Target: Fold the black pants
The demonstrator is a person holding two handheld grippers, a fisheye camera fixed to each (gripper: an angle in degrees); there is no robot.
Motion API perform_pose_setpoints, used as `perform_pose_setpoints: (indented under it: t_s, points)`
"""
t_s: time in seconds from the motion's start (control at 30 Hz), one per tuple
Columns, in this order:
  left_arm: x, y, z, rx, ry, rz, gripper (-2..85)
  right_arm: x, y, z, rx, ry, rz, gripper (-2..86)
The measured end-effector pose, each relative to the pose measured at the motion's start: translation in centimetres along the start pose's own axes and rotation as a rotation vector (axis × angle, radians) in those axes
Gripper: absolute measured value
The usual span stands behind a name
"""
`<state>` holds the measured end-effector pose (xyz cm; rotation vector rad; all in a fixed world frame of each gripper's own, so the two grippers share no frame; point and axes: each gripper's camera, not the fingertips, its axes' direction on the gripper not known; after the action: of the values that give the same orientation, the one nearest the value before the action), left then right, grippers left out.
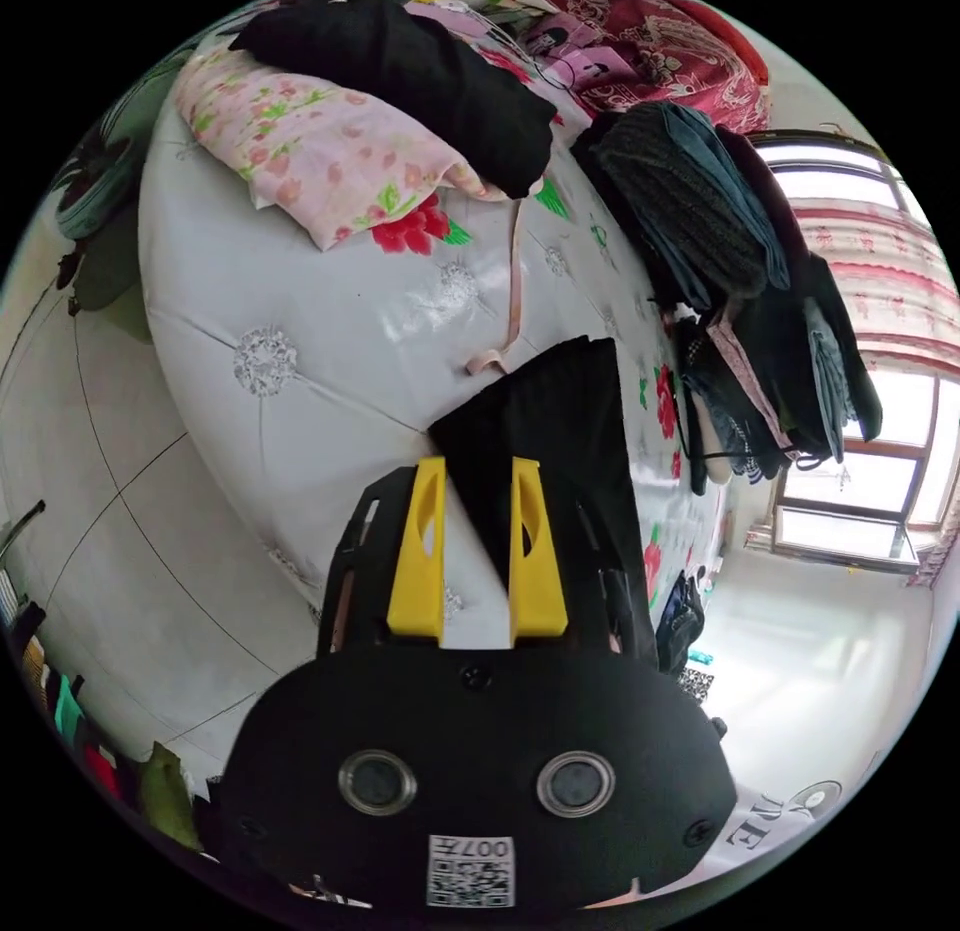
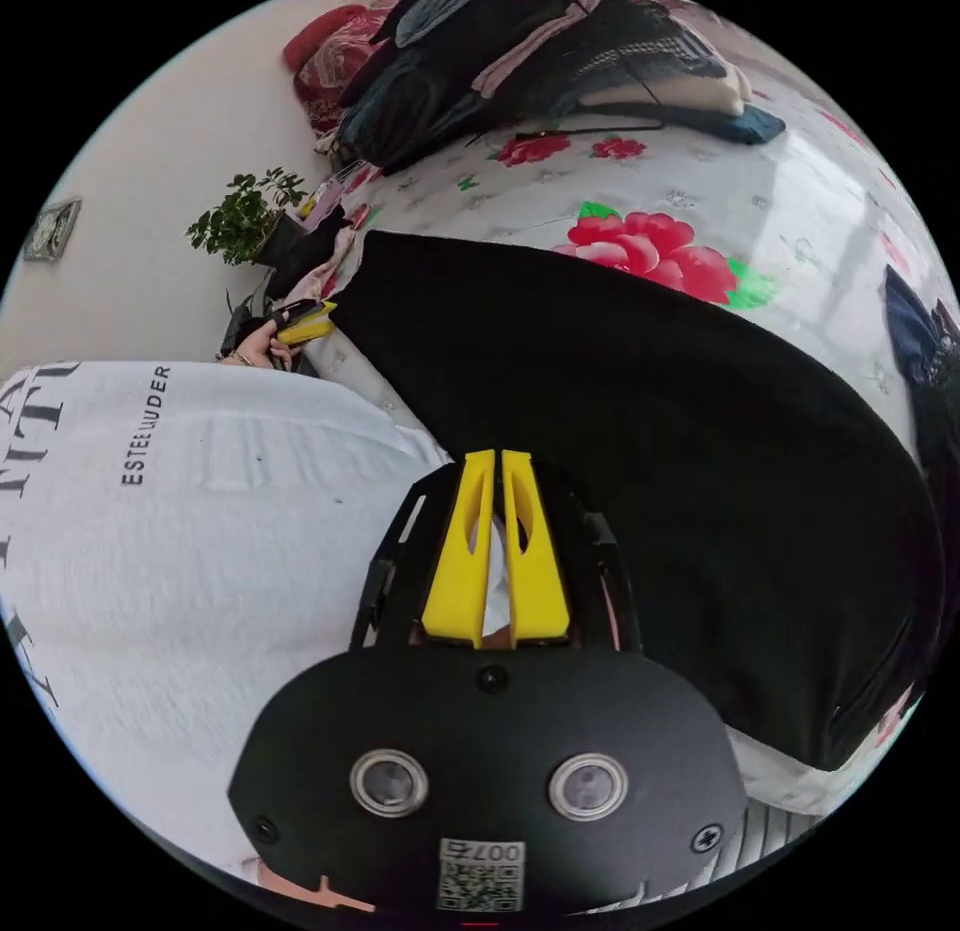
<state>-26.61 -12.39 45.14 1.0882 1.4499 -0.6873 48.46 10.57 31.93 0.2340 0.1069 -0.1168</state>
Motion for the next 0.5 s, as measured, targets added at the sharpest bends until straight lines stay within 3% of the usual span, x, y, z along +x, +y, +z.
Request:
perform_pose_setpoints:
  t_s: [0.2, 0.27, 0.37, 0.5]
  points:
    - [0.0, 3.1, 2.2, 0.037, 0.151, -0.063, 3.4, 3.4, 2.4, -3.3, 0.094, -0.077, 0.071, -0.3]
    - [2.2, 4.9, 1.7, 0.093, 0.220, 0.013, 2.0, 3.9, 3.3, -4.4, 0.112, -0.057, 0.079, -0.3]
    - [9.1, 8.6, 1.0, 0.110, 0.286, 0.250, 1.0, 5.2, 5.3, -6.4, 0.156, -0.029, 0.104, -0.3]
    - [22.3, 15.9, 2.7, -0.005, 0.342, 0.656, 0.9, 8.1, 9.4, -9.7, 0.249, -0.018, 0.186, -0.3]
